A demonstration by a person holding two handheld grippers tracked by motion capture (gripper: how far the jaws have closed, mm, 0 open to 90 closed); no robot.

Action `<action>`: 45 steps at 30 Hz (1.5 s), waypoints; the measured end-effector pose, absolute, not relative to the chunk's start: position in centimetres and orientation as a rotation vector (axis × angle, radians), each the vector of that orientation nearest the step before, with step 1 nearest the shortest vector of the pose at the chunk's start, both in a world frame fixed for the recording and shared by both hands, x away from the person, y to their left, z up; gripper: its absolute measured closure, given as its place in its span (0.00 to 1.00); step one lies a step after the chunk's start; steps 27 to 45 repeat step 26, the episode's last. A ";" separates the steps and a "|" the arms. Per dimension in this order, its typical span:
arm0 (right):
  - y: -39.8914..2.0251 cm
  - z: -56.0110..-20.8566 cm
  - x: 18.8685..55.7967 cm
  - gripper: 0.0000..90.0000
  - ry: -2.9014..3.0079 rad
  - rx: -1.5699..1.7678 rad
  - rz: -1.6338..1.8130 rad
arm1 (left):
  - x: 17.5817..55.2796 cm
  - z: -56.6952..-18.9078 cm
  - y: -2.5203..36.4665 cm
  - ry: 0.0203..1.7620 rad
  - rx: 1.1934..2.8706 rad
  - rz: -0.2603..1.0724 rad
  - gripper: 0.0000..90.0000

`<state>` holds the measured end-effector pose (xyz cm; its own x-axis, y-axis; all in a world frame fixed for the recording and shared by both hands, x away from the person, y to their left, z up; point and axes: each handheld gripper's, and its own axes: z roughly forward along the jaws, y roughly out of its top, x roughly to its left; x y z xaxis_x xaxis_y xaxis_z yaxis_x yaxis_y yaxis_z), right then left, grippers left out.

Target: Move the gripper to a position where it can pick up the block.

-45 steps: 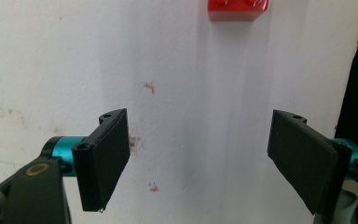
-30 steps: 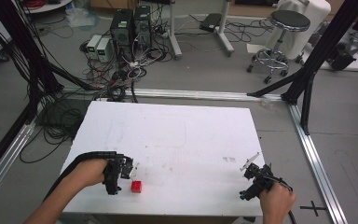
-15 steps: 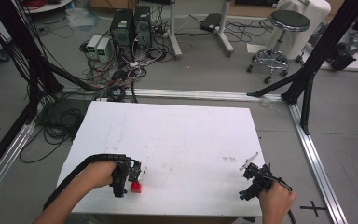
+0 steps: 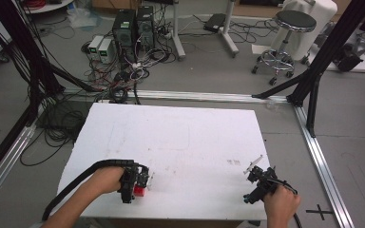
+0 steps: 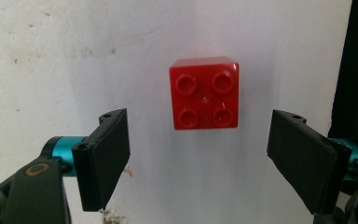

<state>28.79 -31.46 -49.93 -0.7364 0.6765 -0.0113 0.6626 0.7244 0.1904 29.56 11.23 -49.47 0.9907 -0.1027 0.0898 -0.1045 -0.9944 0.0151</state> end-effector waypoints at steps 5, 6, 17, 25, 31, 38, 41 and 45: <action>-31.3 -49.9 28.8 0.02 2.842 1.108 0.266 | 29.6 -49.9 10.8 -0.155 3.117 0.130 0.24; -31.3 -49.9 28.8 0.02 2.842 1.109 0.265 | 29.6 -50.0 10.7 -0.152 3.123 0.131 0.24; -31.4 -50.0 28.8 0.02 2.841 1.114 0.269 | 29.8 -51.1 10.0 -0.125 3.136 0.107 0.24; -31.4 -50.0 28.8 0.02 2.846 1.110 0.262 | 29.6 -51.2 10.0 -0.139 3.143 0.110 0.24; -31.4 -50.0 28.8 0.02 2.846 1.108 0.263 | 29.6 -51.1 10.1 -0.132 3.142 0.117 0.24; -31.4 -50.0 28.8 0.02 2.846 1.108 0.263 | 29.6 -51.1 10.1 -0.132 3.142 0.117 0.24; -31.4 -50.0 28.8 0.02 2.846 1.108 0.263 | 29.6 -51.1 10.1 -0.132 3.142 0.117 0.24; -31.4 -50.0 28.8 0.02 2.846 1.108 0.263 | 29.6 -51.1 10.1 -0.132 3.142 0.117 0.24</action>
